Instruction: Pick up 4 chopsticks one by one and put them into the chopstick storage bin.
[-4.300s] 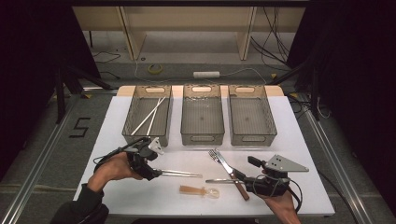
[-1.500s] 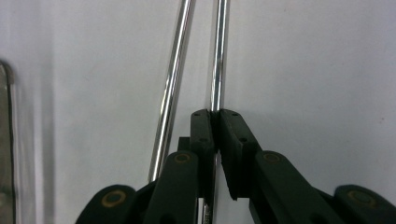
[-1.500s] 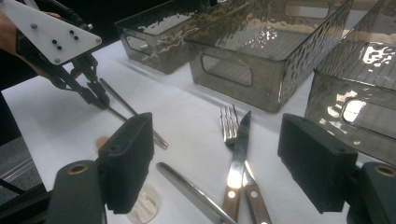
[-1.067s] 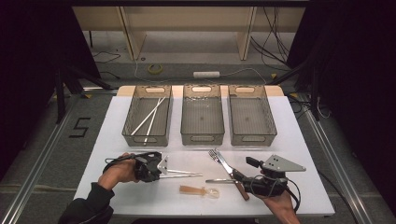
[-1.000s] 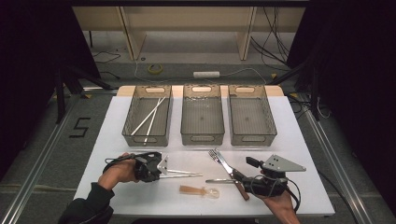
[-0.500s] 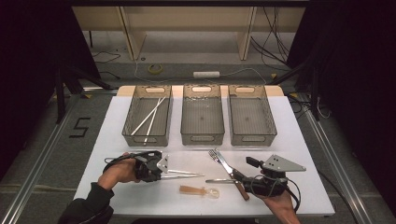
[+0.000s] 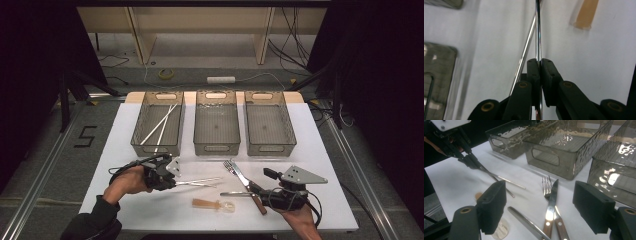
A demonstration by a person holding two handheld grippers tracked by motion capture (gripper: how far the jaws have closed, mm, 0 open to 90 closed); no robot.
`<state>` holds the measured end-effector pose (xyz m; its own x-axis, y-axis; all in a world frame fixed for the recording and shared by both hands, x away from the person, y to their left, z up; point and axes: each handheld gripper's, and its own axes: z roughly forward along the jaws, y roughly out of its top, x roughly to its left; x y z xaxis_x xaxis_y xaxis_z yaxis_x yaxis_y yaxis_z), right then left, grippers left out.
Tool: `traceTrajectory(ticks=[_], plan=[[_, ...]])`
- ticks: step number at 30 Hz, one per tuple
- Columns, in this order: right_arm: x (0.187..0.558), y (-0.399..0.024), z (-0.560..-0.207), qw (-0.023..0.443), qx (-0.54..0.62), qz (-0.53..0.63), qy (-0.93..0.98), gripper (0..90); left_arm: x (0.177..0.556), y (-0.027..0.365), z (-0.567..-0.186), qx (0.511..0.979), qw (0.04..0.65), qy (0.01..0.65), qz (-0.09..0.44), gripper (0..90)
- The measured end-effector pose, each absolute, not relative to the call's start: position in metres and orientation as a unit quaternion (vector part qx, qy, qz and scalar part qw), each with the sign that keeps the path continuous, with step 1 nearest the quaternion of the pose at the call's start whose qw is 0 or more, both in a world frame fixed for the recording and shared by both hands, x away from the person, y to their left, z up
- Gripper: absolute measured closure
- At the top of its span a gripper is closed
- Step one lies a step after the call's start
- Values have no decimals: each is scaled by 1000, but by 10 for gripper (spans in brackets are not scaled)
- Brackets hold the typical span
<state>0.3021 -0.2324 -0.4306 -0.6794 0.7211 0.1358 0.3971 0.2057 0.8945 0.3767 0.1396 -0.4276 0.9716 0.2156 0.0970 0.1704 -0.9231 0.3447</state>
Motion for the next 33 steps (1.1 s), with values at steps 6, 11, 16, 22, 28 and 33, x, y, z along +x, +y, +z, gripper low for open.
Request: traceTrajectory(ticks=[6,11,16,22,28,33], plan=[[302,-233,-431,159,368,513,759,280,379,142,-419,966,212,134,61,847],[302,-233,-431,160,368,512,759,280,382,144,-416,958,224,166,73,847],[302,-233,-431,159,369,512,759,280,383,147,-415,951,236,184,73,847],[302,-233,-430,160,368,513,759,280,385,150,-412,943,248,205,79,847],[302,-233,-431,160,368,512,759,280,388,155,-407,934,263,226,88,847],[302,-233,-430,161,368,514,758,280,391,160,-406,927,275,240,90,847]])
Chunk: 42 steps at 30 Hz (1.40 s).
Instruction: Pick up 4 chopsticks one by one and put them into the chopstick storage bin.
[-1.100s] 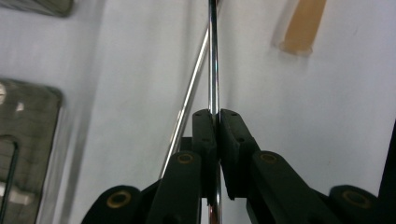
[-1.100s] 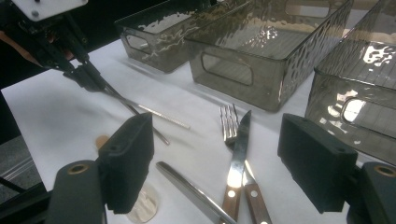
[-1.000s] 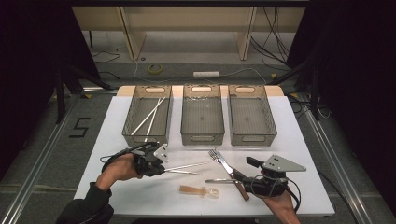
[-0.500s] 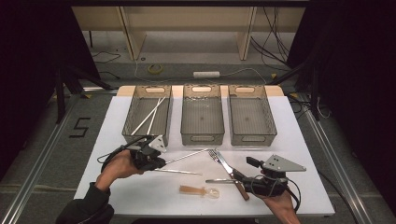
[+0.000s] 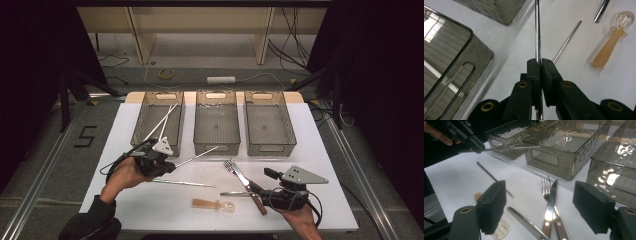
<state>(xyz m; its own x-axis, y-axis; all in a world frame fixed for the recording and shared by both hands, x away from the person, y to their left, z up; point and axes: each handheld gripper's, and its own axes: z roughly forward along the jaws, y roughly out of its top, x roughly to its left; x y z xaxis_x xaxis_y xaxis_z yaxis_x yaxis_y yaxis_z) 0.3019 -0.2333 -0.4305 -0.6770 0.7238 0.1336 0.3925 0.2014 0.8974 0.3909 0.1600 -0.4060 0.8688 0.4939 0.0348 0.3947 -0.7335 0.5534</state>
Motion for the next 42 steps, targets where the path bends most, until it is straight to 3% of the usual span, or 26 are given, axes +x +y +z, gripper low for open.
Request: traceTrajectory(ticks=[28,42], plan=[[303,-234,-431,160,371,514,757,280,405,195,-382,875,333,327,131,847],[303,-235,-432,158,375,514,755,280,445,211,-378,836,346,394,164,847]])
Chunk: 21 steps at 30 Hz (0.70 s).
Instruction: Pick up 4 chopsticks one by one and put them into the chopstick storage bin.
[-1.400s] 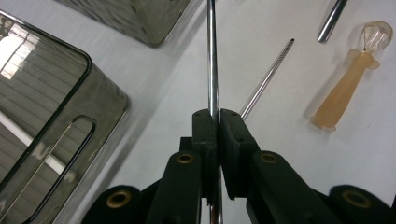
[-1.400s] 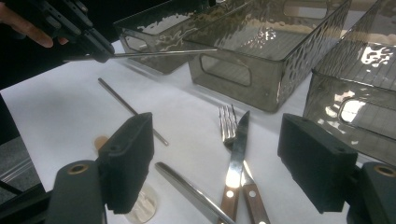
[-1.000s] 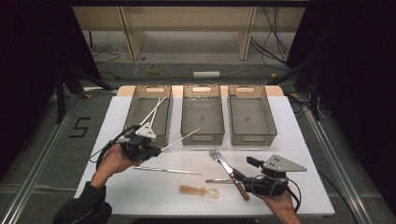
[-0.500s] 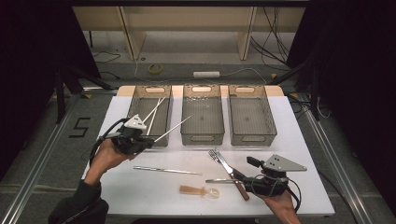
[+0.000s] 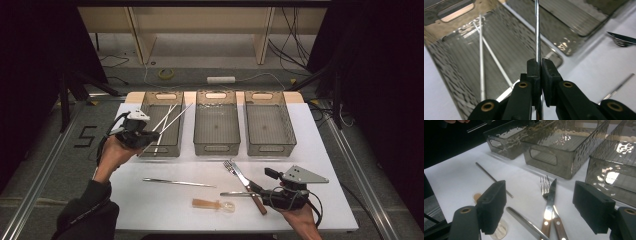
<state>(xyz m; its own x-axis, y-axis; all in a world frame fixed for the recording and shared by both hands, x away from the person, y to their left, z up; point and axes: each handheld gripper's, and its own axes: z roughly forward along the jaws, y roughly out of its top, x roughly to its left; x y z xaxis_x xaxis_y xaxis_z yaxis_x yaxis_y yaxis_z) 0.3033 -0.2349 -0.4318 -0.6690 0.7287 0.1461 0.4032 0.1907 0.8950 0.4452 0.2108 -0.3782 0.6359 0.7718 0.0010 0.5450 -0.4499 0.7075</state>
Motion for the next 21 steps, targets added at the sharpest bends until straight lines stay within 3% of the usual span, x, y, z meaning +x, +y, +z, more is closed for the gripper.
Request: traceTrajectory(ticks=[21], plan=[[303,-235,-432,154,372,517,755,280,498,228,-389,799,340,457,192,846]])
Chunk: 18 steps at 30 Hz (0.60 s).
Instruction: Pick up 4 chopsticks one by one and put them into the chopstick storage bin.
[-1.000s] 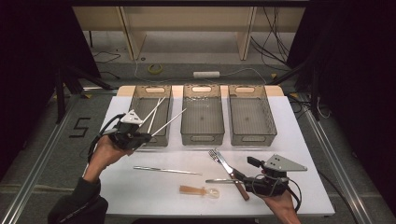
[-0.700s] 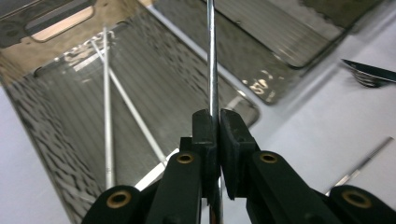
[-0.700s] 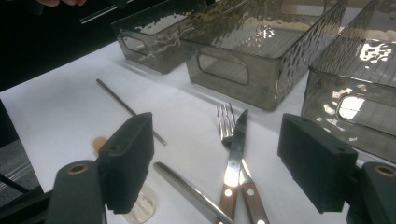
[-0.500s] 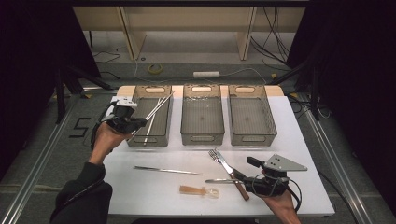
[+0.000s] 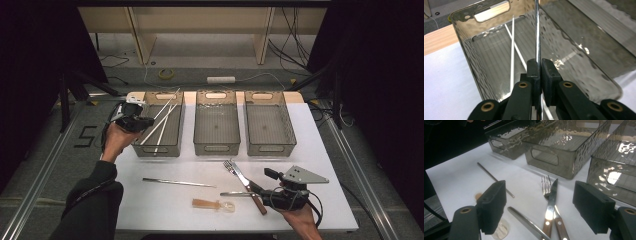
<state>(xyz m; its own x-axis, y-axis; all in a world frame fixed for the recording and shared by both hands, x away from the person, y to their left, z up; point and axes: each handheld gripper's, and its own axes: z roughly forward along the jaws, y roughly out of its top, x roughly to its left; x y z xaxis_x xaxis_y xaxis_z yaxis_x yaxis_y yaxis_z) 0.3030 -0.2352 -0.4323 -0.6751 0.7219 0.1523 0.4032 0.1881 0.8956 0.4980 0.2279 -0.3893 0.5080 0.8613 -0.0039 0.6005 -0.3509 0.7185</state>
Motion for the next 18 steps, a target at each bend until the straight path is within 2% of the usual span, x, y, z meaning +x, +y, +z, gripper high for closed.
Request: traceTrajectory(ticks=[18], plan=[[303,-235,-432,153,372,518,755,280,512,230,-413,787,330,483,195,845]])
